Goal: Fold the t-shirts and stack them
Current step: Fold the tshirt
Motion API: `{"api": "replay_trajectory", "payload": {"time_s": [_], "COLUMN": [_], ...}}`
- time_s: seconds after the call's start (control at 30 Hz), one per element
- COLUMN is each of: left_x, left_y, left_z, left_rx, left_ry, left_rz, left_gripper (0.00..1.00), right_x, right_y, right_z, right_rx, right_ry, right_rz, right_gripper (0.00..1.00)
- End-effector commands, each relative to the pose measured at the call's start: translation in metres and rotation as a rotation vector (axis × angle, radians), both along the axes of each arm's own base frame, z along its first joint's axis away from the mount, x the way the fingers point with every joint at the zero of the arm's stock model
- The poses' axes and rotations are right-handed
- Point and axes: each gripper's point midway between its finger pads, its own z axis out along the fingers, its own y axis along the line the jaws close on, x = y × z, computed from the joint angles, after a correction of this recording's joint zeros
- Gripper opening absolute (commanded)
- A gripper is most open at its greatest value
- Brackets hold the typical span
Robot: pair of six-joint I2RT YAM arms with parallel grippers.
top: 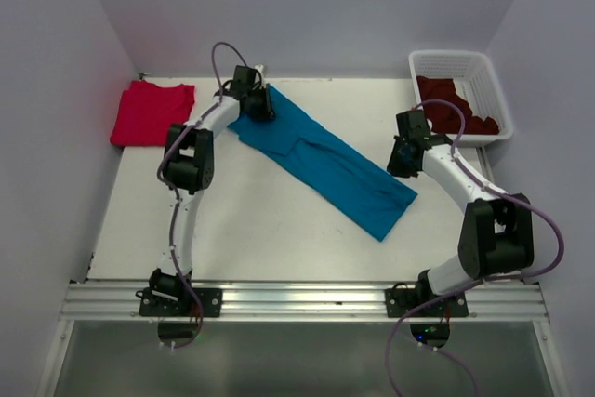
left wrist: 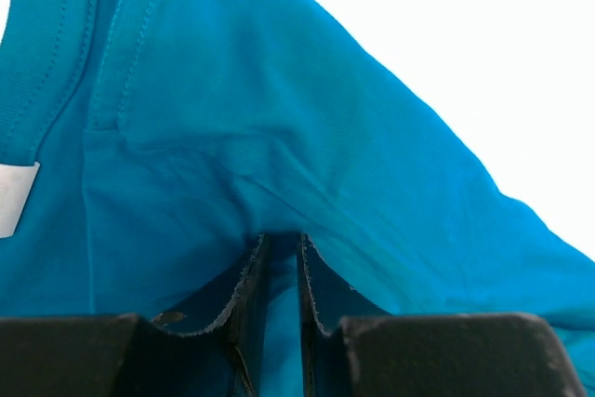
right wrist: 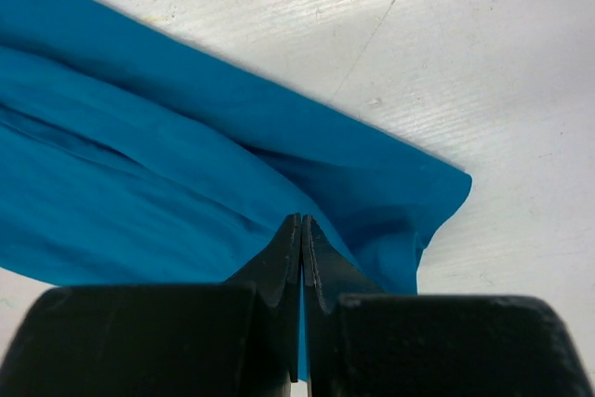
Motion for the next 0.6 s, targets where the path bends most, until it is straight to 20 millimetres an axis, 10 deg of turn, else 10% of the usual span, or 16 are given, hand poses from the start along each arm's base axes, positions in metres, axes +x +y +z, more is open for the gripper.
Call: {"api": "replay_trajectory", "payload": {"time_s": [0.0, 0.07, 0.17, 0.57], "left_x": [-0.013, -0.012, -0.016, -0.033], "left_y": [0.005, 0.002, -0.001, 0.005], "left_z": [-0.03, -0.026, -0.022, -0.024], "left_rx": [-0.005, -0.03, -0.047, -0.041], "left_ry": [0.094, 0.099, 0.106, 0.115], "left_rz": [-0.044, -0.054, -0.064, -0.06], "left_gripper": [0.22, 0.22, 0.22, 0.22], "right_x": [0.012, 0.01, 0.009, -0.003], "right_y": [0.003, 0.008, 0.013, 0.007], "right_z": [0.001, -0.009, -0.016, -0.024], "right_rx": [0.006, 0.026, 0.05, 0.028], "right_ry": [-0.021, 0.024, 0.043, 0.053], "right_rz": [-0.012, 0.0, 0.005, -0.008], "right_gripper": [0.0, 0.02, 0.39, 0.38]}}
